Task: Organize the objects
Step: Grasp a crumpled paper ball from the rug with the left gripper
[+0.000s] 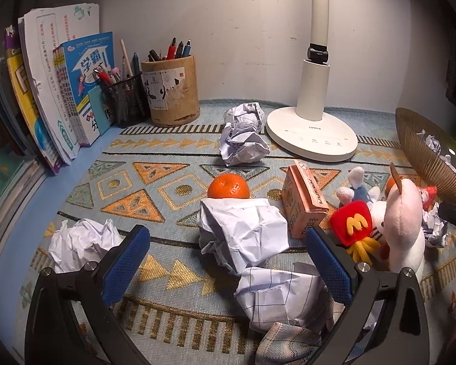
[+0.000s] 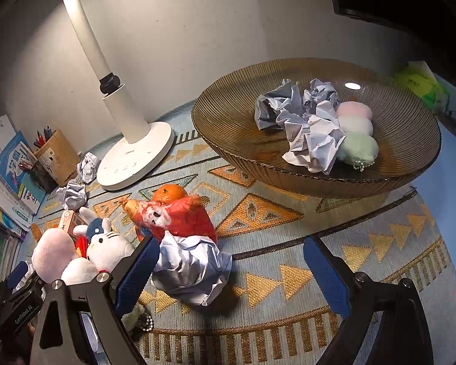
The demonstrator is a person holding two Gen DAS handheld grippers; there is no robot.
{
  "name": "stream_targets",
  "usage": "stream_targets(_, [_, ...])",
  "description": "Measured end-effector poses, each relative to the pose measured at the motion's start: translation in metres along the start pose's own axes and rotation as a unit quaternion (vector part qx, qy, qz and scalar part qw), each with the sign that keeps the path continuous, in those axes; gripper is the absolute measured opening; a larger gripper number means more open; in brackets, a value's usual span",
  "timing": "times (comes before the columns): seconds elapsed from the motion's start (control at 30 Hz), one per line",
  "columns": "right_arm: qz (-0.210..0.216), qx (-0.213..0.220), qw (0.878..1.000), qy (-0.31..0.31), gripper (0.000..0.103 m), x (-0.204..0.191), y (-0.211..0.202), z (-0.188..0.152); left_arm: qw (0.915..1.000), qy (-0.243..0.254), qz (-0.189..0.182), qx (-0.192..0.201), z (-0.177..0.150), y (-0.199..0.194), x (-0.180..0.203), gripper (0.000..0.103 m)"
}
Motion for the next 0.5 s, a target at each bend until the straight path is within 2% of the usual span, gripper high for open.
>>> stream_targets(0.2, [0.003, 0.022, 1.0, 0.002, 0.095, 0.002, -0.008, 0.001, 0.999, -0.033, -0.029, -0.004, 0.005, -0.001, -0.01, 0.102])
stream_targets(0.27, [0.006, 0.038, 0.999, 0.002, 0.095, 0.001, -0.013, 0.003, 0.9986, -0.043, -0.023, 0.02, 0.008, -0.008, -0.013, 0.102])
stream_targets(0.37, [0.007, 0.05, 0.999, -0.003, 0.095, 0.0, -0.016, 0.006, 0.9932, -0.074, -0.018, 0.088, 0.015, -0.031, -0.024, 0.102])
stream_targets(0.43, [0.022, 0.041, 0.999, 0.002, 0.095, 0.002, -0.011, 0.006, 0.9899, -0.093, -0.013, 0.106, 0.018, -0.037, -0.034, 0.102])
stream_targets(0.5, [0.048, 0.023, 0.998, 0.02, 0.095, 0.009, -0.001, 0.006, 0.989, -0.105, -0.009, 0.104, 0.02, -0.038, -0.041, 0.102])
Point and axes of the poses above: each gripper's, at about its wrist camera, not at the fingertips, and y roughly the way its jaws point, x to its right, z to its top, the point moved 1 cm from there along y, roughly the way its jaws point, and after that the axes turned 15 degrees about -y, right-handed, at the moved point
